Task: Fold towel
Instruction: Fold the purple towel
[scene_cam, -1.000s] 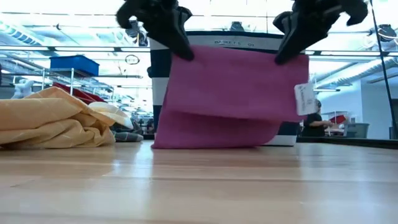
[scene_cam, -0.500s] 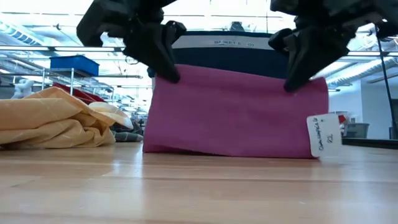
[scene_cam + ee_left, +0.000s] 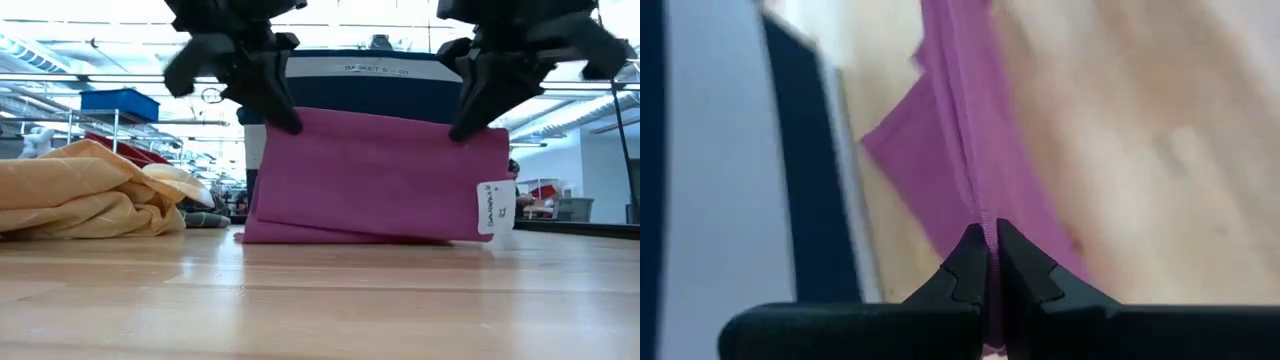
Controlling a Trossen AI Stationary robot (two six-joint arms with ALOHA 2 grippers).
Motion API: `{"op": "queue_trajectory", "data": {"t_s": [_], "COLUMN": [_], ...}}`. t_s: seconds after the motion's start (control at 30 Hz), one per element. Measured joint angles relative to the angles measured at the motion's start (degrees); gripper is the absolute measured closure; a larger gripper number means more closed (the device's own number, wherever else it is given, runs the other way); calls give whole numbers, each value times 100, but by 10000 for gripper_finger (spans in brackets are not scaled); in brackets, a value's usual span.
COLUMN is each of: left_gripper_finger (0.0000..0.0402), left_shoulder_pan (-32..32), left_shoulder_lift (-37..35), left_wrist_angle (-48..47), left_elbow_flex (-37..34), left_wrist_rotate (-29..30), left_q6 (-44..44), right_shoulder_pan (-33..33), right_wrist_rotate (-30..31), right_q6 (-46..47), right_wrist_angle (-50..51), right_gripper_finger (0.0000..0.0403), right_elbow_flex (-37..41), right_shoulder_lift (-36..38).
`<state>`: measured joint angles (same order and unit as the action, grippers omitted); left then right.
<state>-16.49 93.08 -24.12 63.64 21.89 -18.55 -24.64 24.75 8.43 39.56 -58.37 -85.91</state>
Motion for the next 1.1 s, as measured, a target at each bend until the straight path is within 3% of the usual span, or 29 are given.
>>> {"op": "queue_trajectory", "data": {"t_s": [0.07, 0.23, 0.33, 0.47, 0.63, 0.83, 1.0, 1.1], "left_gripper_finger": [390, 373, 347, 314, 301, 300, 300, 300], "left_shoulder_pan": [-123, -313, -494, -684, -846, -888, -848, -757], "left_shoulder_lift": [0, 45, 136, 224, 279, 293, 358, 504], "left_wrist_angle": [2, 16, 117, 347, 644, 600, 267, 28], "left_elbow_flex": [2, -6, -18, -9, 6, -3, 4, -5], "left_wrist_rotate": [-543, -3568, -4052, -4219, -3996, -3908, -2742, -2622], "left_q6": [-46, -85, 176, 201, 289, 379, 708, 957], "right_shoulder_pan": [-136, -426, -609, -710, -702, -615, -410, -276], "right_wrist_rotate": [-246, -2044, -2443, -2815, -2421, -1794, -1703, -1730], "right_q6": [-3, -1, 161, 512, 526, 81, -58, -98], "right_wrist_angle": [-130, -656, -1030, -1157, -1361, -2186, -2340, -2596], "right_gripper_finger": [403, 375, 329, 261, 216, 223, 241, 246], "right_elbow_flex": [-7, 8, 18, 13, 13, 2, 2, 4], "right_shoulder_lift": [0, 0, -12, -4, -22, -139, -453, -798]}}
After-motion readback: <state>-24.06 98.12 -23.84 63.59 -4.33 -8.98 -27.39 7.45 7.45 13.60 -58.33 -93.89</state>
